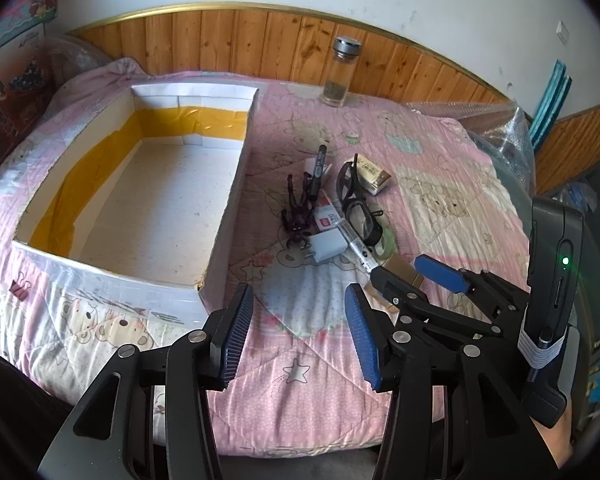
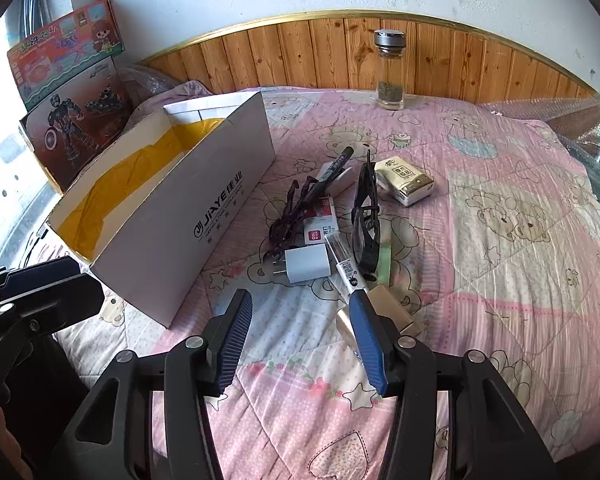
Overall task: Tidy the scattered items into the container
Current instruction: 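Grasp the gold metal cube with the right gripper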
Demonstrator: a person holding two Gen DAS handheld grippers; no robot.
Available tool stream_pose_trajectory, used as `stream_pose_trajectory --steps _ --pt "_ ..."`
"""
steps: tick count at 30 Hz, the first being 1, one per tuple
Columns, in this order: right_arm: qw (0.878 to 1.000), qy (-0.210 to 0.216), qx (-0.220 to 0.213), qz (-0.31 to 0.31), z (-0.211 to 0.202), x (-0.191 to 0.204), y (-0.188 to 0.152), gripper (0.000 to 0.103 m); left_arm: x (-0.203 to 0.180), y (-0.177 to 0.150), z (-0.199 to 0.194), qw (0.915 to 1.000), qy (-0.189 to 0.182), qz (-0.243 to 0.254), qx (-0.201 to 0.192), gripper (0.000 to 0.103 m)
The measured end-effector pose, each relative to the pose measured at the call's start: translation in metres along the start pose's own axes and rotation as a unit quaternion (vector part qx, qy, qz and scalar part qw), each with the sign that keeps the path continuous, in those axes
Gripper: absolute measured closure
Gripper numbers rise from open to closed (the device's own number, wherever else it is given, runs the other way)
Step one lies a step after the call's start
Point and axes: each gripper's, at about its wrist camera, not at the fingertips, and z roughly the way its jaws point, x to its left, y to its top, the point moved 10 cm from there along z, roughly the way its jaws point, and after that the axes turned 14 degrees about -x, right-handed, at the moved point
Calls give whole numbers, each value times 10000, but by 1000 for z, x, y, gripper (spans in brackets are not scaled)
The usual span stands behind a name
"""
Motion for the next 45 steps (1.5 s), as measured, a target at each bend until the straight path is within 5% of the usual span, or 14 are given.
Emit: stream_pose_trajectory --steps 25,34,45 --pt "9940 -129 489 972 21 -74 -34 43 -46 -15 92 9962 -597 126 629 51" --pt "9948 -55 798 624 47 -66 -50 42 -46 -20 145 9943 -561 261 867 51" --pt "9916 -110 765 1042 50 -90 -47 42 -47 -28 181 9921 -524 521 1012 51"
